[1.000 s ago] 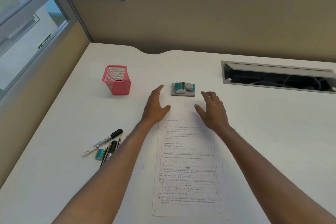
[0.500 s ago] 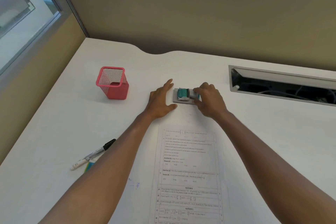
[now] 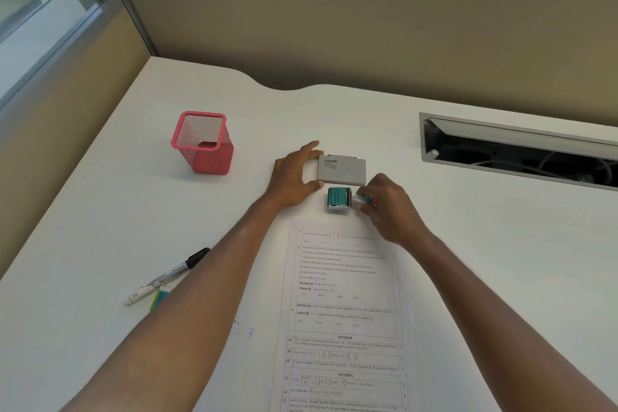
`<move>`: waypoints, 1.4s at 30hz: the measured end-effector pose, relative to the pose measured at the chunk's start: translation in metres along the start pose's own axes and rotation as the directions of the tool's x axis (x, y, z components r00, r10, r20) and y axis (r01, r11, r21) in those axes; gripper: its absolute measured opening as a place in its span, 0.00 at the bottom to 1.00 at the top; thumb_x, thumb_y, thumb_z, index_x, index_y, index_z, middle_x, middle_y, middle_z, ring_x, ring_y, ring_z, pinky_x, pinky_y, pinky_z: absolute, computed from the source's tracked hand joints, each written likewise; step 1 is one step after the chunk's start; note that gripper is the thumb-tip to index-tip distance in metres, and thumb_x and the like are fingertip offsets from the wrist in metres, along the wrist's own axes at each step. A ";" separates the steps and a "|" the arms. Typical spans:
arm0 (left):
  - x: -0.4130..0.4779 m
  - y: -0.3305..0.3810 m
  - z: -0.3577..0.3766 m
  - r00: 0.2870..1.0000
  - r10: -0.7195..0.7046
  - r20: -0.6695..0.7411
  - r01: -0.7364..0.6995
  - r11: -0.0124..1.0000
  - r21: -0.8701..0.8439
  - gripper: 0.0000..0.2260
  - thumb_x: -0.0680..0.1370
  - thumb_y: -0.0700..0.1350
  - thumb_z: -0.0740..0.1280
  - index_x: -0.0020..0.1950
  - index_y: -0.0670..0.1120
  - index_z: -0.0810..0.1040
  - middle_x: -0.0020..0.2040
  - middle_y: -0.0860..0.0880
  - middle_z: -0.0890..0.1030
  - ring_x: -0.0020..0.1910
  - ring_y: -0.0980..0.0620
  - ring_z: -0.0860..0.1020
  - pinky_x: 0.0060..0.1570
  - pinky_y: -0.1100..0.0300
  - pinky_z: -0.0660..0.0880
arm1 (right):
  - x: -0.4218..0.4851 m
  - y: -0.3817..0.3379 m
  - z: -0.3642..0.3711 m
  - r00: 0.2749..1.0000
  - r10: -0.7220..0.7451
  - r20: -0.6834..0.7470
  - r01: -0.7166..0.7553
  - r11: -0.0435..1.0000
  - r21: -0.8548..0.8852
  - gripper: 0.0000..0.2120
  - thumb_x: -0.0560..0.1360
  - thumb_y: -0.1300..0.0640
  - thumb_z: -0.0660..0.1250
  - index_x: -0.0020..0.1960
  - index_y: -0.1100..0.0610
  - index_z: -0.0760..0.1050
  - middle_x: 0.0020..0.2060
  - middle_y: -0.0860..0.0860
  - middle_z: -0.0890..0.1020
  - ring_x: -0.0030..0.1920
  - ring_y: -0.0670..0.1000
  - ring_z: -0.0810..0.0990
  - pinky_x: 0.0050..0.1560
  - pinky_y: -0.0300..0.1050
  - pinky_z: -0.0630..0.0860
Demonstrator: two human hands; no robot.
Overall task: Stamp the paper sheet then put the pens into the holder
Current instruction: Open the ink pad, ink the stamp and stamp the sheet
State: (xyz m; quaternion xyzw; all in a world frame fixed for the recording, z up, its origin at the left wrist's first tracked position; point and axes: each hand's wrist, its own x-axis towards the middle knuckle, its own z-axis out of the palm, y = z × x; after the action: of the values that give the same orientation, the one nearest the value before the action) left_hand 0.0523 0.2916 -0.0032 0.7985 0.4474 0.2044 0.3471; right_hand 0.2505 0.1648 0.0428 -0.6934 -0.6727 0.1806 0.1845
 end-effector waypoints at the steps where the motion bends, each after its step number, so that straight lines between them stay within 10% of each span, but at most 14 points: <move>1: 0.000 0.000 0.000 1.000 -0.001 0.001 0.001 1.000 -0.001 0.37 0.72 0.46 0.74 0.76 0.53 0.59 0.70 0.58 0.73 0.72 0.53 0.66 0.66 0.58 0.54 | -0.004 0.000 0.002 1.000 0.011 0.009 -0.011 1.000 -0.001 0.12 0.74 0.60 0.71 0.57 0.61 0.81 0.49 0.54 0.78 0.43 0.55 0.78 0.45 0.50 0.77; 11: -0.001 0.000 -0.002 1.000 -0.002 0.001 0.002 1.000 -0.017 0.35 0.72 0.47 0.74 0.75 0.54 0.61 0.70 0.59 0.74 0.71 0.54 0.67 0.69 0.54 0.56 | 0.011 0.005 -0.013 0.994 0.070 -0.080 -0.065 0.996 0.065 0.22 0.73 0.45 0.72 0.63 0.55 0.77 0.55 0.51 0.77 0.47 0.51 0.78 0.43 0.46 0.75; 17: -0.001 0.003 -0.003 1.000 -0.003 -0.008 0.002 1.000 -0.025 0.35 0.72 0.46 0.74 0.75 0.52 0.62 0.69 0.59 0.74 0.71 0.54 0.67 0.68 0.56 0.56 | 0.053 0.008 -0.022 0.995 0.016 0.099 -0.004 0.993 -0.118 0.28 0.72 0.51 0.74 0.70 0.55 0.71 0.65 0.54 0.74 0.62 0.57 0.72 0.61 0.53 0.72; 42: 0.005 0.009 -0.017 0.998 0.006 0.065 -0.004 0.999 -0.040 0.29 0.71 0.46 0.76 0.70 0.52 0.71 0.66 0.54 0.75 0.68 0.52 0.67 0.68 0.54 0.58 | 0.077 0.015 -0.029 0.957 -0.037 0.289 0.095 0.977 -0.190 0.24 0.68 0.50 0.77 0.61 0.51 0.72 0.56 0.49 0.75 0.55 0.52 0.72 0.53 0.50 0.74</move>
State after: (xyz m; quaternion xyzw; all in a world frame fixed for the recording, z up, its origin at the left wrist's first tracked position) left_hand 0.0487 0.2989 0.0148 0.7989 0.4297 0.1878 0.3767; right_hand 0.2804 0.2413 0.0600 -0.6525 -0.7300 0.2024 0.0209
